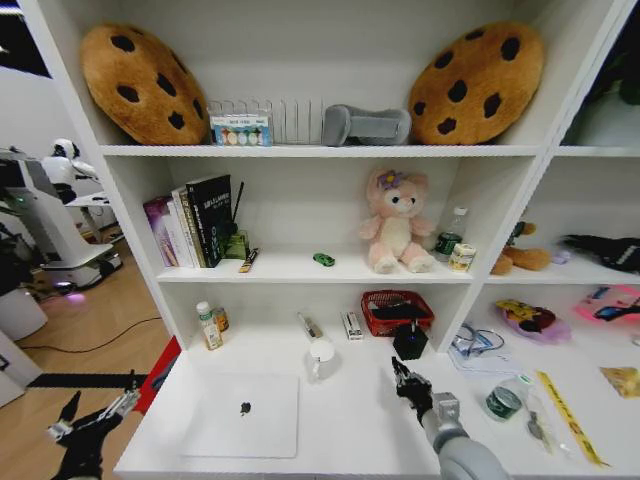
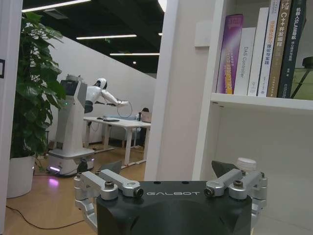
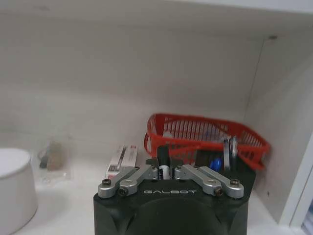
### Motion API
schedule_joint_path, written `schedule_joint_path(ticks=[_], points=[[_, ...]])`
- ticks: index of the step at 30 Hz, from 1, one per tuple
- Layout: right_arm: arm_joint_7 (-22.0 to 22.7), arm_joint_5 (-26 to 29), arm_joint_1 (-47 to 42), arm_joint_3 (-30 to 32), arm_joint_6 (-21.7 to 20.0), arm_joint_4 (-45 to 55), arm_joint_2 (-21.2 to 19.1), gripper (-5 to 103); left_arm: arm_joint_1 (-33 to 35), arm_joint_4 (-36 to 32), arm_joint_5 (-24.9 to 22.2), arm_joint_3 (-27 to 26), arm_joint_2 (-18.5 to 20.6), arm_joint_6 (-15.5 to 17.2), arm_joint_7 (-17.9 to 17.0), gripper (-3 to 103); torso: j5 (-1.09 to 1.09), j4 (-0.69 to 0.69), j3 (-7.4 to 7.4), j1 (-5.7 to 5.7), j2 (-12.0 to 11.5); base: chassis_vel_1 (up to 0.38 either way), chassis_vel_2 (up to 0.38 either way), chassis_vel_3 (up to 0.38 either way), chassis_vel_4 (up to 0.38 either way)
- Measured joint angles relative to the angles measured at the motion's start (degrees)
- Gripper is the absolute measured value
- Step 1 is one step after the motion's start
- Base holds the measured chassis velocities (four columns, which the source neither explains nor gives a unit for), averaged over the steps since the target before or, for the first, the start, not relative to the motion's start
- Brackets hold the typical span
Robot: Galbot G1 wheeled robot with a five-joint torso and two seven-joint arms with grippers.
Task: Organize the objects on the table.
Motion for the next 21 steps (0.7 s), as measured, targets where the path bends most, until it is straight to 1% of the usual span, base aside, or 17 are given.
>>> schedule_joint_path(ticks=[1,2,4,5,6,7,8,10,11,14,15,19,21], points=[[-0.9,-1.6,1.9,0.2,2.4,-1.3,-0.4,10,0.1,-0.3,0.0,0.0,-0.1,0.0,0.0,100,0.00,-0.01,0.00,0.00,0.0,0.000,0.000,0.000,0.000],[-0.9,-1.6,1.9,0.2,2.4,-1.3,-0.4,10,0.1,-0.3,0.0,0.0,-0.1,0.0,0.0,100,0.00,-0.01,0.00,0.00,0.0,0.000,0.000,0.000,0.000],[-1.9,-3.8,5.7,0.2,5.8,-3.9,-0.9,10,0.2,-0.6,0.0,-0.1,-0.1,0.0,0.0,100,0.01,-0.01,0.00,0.00,0.0,0.000,0.000,0.000,0.000],[-1.9,-3.8,5.7,0.2,5.8,-3.9,-0.9,10,0.2,-0.6,0.0,-0.1,-0.1,0.0,0.0,100,0.01,-0.01,0.00,0.00,0.0,0.000,0.000,0.000,0.000],[-2.2,-4.2,8.7,-0.5,6.9,-5.5,-1.2,10,0.3,-0.7,0.0,-0.3,-0.1,0.0,-0.1,100,0.00,0.00,0.00,0.00,0.0,0.000,0.000,0.000,0.000],[-2.2,-4.1,10.6,-1.0,7.0,-6.3,-1.4,10,0.3,-0.8,0.0,-0.3,-0.1,0.0,-0.2,100,0.01,0.01,0.00,0.00,0.0,0.000,0.000,0.000,0.000],[-2.2,-4.1,10.6,-1.0,7.0,-6.3,-1.4,10,0.3,-0.8,0.0,-0.3,-0.1,0.0,-0.2,100,0.01,0.01,0.00,0.00,0.0,0.000,0.000,0.000,0.000],[-2.4,-3.3,15.3,-2.4,7.0,-8.0,-1.8,10,0.3,-1.2,0.0,-0.4,-0.1,0.0,-0.2,100,0.00,0.01,0.00,0.01,0.0,0.000,0.000,0.000,0.000],[-2.4,-3.3,15.3,-2.4,7.0,-8.0,-1.8,10,0.3,-1.2,0.0,-0.4,-0.1,0.0,-0.2,100,0.00,0.01,0.00,0.01,0.0,0.000,0.000,0.000,0.000],[-2.2,-2.9,19.8,-3.3,6.8,-10.0,-2.3,10,0.6,-1.3,0.0,-0.7,-0.3,0.0,-0.2,100,0.00,0.01,0.00,0.01,0.0,0.000,0.000,0.000,0.000],[-2.3,-2.5,21.0,-3.3,6.5,-11.2,-2.7,10,0.9,-1.5,-0.1,-0.8,-0.5,-0.1,0.3,100,-0.01,0.01,0.00,0.01,0.0,0.000,0.000,0.000,0.000],[-2.5,-2.2,21.9,-3.3,6.5,-12.8,-3.0,10,1.4,-1.7,-0.3,-1.0,-0.7,-0.4,1.0,100,0.00,-0.01,0.00,0.01,0.0,0.000,0.000,0.000,0.000],[-2.9,-1.9,23.0,-3.3,7.2,-15.2,-3.1,10,1.7,-2.0,-0.6,-1.0,-0.8,-0.5,1.7,100,0.01,-0.01,0.00,0.01,0.0,0.000,0.000,0.000,0.000]])
